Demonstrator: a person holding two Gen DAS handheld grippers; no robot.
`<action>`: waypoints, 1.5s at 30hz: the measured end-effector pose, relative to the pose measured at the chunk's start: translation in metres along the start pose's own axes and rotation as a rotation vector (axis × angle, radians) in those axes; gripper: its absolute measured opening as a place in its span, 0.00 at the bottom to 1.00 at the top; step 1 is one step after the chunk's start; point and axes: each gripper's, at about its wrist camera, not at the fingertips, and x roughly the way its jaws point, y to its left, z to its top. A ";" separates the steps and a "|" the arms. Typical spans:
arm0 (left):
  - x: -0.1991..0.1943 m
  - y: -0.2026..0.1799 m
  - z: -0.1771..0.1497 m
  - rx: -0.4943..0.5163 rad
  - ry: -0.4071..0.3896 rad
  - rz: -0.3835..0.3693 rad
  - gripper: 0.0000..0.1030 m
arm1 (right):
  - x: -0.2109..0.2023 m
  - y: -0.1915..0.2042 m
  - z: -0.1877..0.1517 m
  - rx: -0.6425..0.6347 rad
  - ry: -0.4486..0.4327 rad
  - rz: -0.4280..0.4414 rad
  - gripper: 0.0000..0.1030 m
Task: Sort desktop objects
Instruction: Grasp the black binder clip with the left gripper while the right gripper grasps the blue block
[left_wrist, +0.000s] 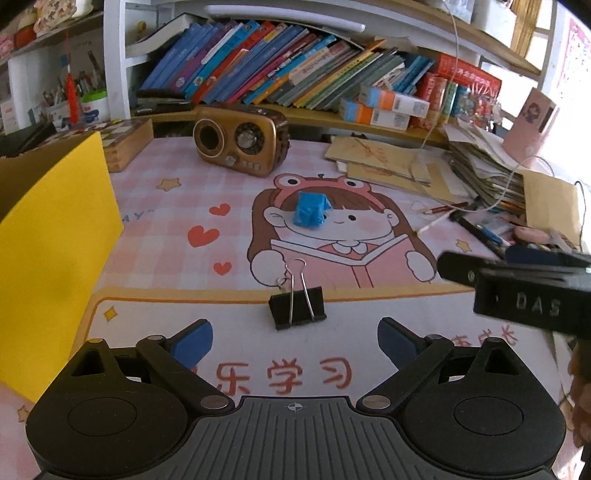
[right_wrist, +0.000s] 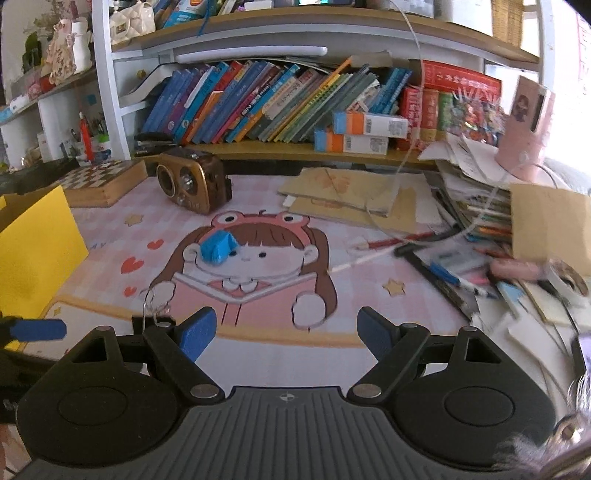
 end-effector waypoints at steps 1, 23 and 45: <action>0.003 -0.001 0.001 0.000 -0.001 0.006 0.94 | 0.004 -0.001 0.003 -0.006 -0.002 0.006 0.80; 0.046 -0.008 0.005 -0.074 0.009 0.092 0.38 | 0.080 0.015 0.050 -0.122 0.031 0.130 0.81; -0.058 0.044 0.013 -0.199 -0.166 0.063 0.38 | 0.174 0.059 0.054 -0.252 0.094 0.227 0.41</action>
